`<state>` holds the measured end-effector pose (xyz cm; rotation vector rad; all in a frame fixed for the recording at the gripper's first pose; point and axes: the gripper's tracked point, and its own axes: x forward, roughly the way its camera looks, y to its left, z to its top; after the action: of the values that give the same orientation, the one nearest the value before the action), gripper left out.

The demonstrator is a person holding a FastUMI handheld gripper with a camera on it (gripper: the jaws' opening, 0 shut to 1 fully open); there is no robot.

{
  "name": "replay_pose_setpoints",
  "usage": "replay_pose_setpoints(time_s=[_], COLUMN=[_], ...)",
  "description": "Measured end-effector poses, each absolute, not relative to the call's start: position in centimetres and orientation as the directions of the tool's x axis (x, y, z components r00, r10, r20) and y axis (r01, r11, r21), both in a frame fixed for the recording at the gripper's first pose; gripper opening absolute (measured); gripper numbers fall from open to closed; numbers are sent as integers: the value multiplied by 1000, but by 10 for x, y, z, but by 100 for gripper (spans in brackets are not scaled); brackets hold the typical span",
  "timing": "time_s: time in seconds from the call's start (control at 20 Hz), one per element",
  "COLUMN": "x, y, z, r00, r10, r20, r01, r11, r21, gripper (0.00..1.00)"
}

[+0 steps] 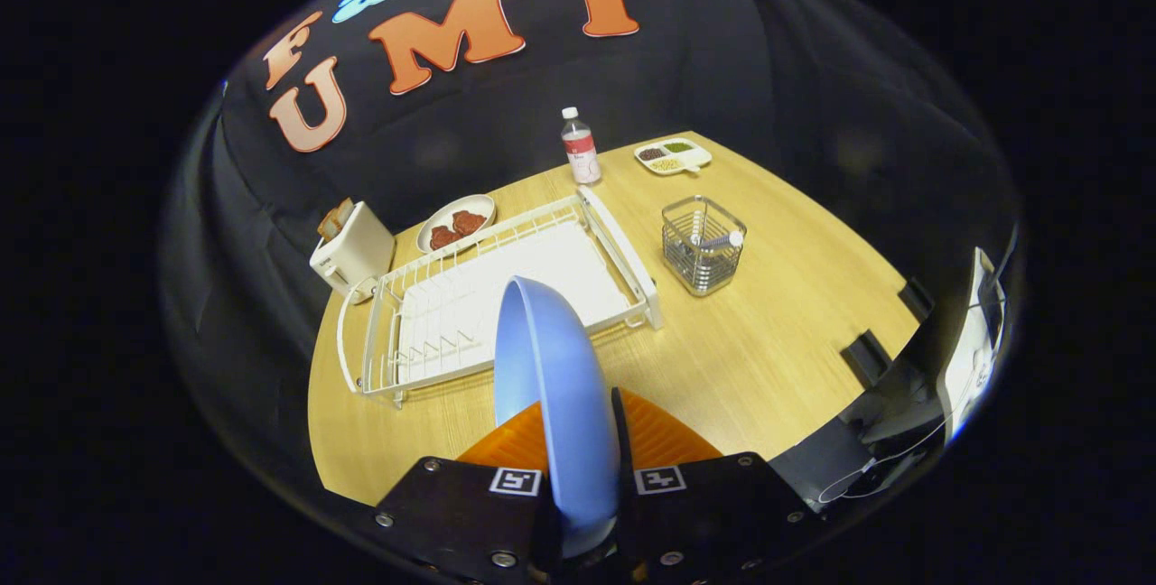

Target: Take the plate from the dish rack, then take the spoon from the basket and place it into the plate.

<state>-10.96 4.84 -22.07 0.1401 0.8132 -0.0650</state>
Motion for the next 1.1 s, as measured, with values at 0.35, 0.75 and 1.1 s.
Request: replay_pose_setpoints(time_s=[0.35, 0.75, 1.1], x=[-129, -115, -114], y=[67, 93, 105], z=[-285, -324, -339], r00=[610, 565, 532], r10=[128, 248, 302], r20=[-782, -787, -791], r01=[93, 124, 172], r11=[969, 918, 877], r21=[231, 378, 450], gripper=[23, 23, 26])
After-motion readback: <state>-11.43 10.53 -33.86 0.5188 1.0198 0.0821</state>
